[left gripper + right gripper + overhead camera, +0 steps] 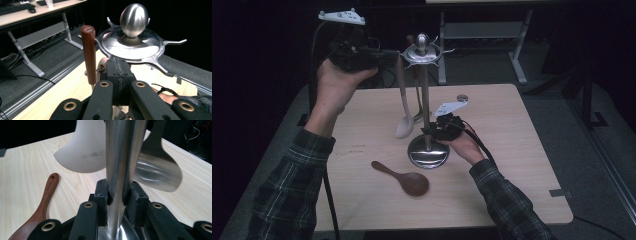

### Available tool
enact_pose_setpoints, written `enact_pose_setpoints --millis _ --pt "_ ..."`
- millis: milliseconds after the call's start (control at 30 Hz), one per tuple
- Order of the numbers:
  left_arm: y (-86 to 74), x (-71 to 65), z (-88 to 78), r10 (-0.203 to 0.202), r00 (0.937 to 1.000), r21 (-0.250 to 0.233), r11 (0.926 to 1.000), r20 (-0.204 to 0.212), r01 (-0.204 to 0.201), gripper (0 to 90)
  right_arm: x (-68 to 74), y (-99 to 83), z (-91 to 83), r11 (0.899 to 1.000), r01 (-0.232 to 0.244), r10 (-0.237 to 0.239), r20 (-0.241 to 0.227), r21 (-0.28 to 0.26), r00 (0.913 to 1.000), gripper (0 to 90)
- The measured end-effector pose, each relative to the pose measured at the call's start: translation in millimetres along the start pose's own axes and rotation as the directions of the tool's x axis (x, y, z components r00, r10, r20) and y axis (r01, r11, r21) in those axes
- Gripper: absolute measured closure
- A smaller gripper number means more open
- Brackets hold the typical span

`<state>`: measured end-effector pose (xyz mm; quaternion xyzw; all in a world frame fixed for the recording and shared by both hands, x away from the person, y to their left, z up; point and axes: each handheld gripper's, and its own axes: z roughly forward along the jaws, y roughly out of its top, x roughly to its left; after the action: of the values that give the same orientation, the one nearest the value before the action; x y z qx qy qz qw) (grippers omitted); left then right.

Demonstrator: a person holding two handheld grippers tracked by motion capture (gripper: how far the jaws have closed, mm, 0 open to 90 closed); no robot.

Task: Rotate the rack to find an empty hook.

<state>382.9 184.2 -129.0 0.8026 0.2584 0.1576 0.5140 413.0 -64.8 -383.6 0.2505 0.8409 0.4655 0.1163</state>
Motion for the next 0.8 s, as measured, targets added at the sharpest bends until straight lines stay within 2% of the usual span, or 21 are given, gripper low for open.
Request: enact_pose_setpoints --millis 200,367,467,633,800 --pt "-9.0 -5.3 -8.8 0.000 0.9998 0.001 1.0000 0.019 0.000 90.0 0.1 0.0 -0.1 1.000 -0.002 0.002 0.000 0.001 1.0000 71.5" --pt "-24.7 -12.3 -14.6 -0.011 0.9996 0.020 0.9997 0.026 0.010 90.0 -0.1 -0.6 0.0 1.000 -0.014 0.014 -0.004 -0.004 0.9999 70.1" --pt "-35.2 -15.3 -16.8 -0.017 0.9995 0.033 0.9993 0.026 0.017 90.0 1.0 -0.9 -1.0 1.000 -0.024 0.024 -0.013 -0.013 0.9996 60.2" --pt "-60.0 -19.0 -18.6 -0.035 0.9992 0.042 0.9985 0.020 0.034 90.0 4.6 -4.0 -8.1 0.999 -0.041 0.041 -0.014 -0.017 0.9991 48.7" --pt "-96.1 -21.4 -15.7 -0.066 0.9978 0.065 0.9957 0.003 0.066 90.0 7.0 -10.7 -19.9 0.999 -0.047 0.047 -0.024 -0.024 0.9986 48.1"
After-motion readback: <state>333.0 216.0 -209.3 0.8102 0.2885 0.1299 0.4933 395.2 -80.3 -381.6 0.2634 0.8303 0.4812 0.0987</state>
